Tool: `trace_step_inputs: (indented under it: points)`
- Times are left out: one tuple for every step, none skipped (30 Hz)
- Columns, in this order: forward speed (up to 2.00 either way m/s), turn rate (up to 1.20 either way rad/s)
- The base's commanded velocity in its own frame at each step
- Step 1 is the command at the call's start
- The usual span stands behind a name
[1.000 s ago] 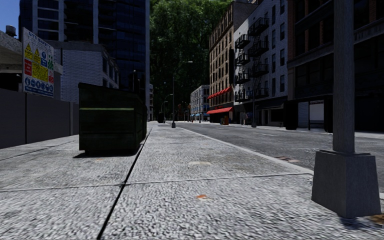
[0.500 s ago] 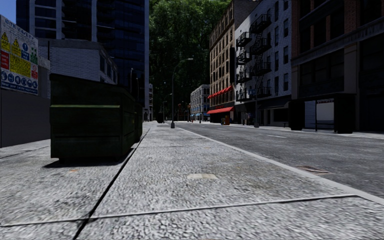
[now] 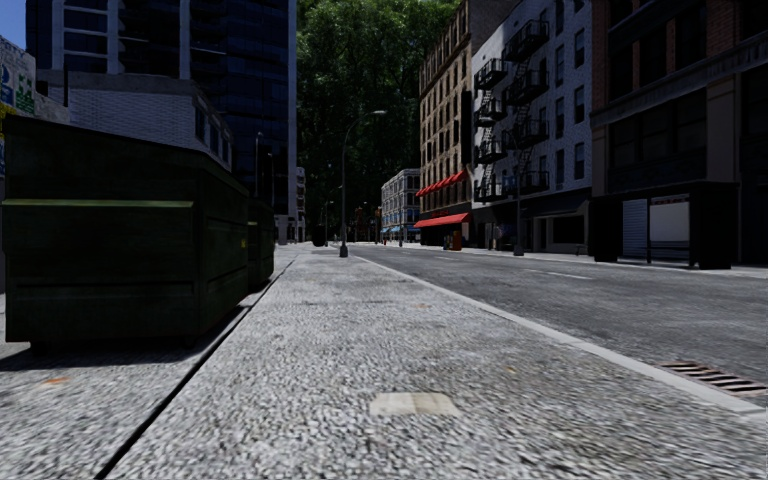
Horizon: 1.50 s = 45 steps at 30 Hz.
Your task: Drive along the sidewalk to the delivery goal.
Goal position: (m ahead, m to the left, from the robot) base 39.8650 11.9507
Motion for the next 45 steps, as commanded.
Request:
trace_step_inputs:
  points:
    - [1.67, 0.0]
    - [1.67, 0.0]
    - [1.67, 0.0]
    - [1.67, 0.0]
    - [1.67, 0.0]
    - [1.67, 0.0]
    - [1.67, 0.0]
    - [1.67, 0.0]
    - [1.67, 0.0]
    - [1.67, 0.0]
    - [1.67, 0.0]
    - [1.67, 0.0]
    - [1.67, 0.0]
    - [1.67, 0.0]
    - [1.67, 0.0]
    - [1.67, 0.0]
    - [1.67, 0.0]
    - [1.67, 0.0]
    - [1.67, 0.02]
    - [1.67, 0.02]
    - [1.67, 0.16]
    - [1.67, 0.26]
    - [1.67, 0.32]
    - [1.67, 0.45]
    - [1.67, 0.45]
    - [1.67, 0.7]
    - [1.67, 0.88]
    - [1.67, 0.93]
    - [1.67, 0.87]
    - [1.67, 0.69]
    - [1.67, 0.69]
    - [1.67, 0.5]
    - [1.67, 0.06]
    - [1.67, 0.0]
    - [1.67, 0.0]
    - [1.67, 0.0]
    - [1.67, 0.0]
    - [1.67, 0.0]
    - [1.67, 0.0]
    - [1.67, 0.0]
    - [1.67, 0.0]
    - [1.67, 0.06]
    - [1.67, 0.06]
    - [1.67, 0.47]
    - [1.67, 0.68]
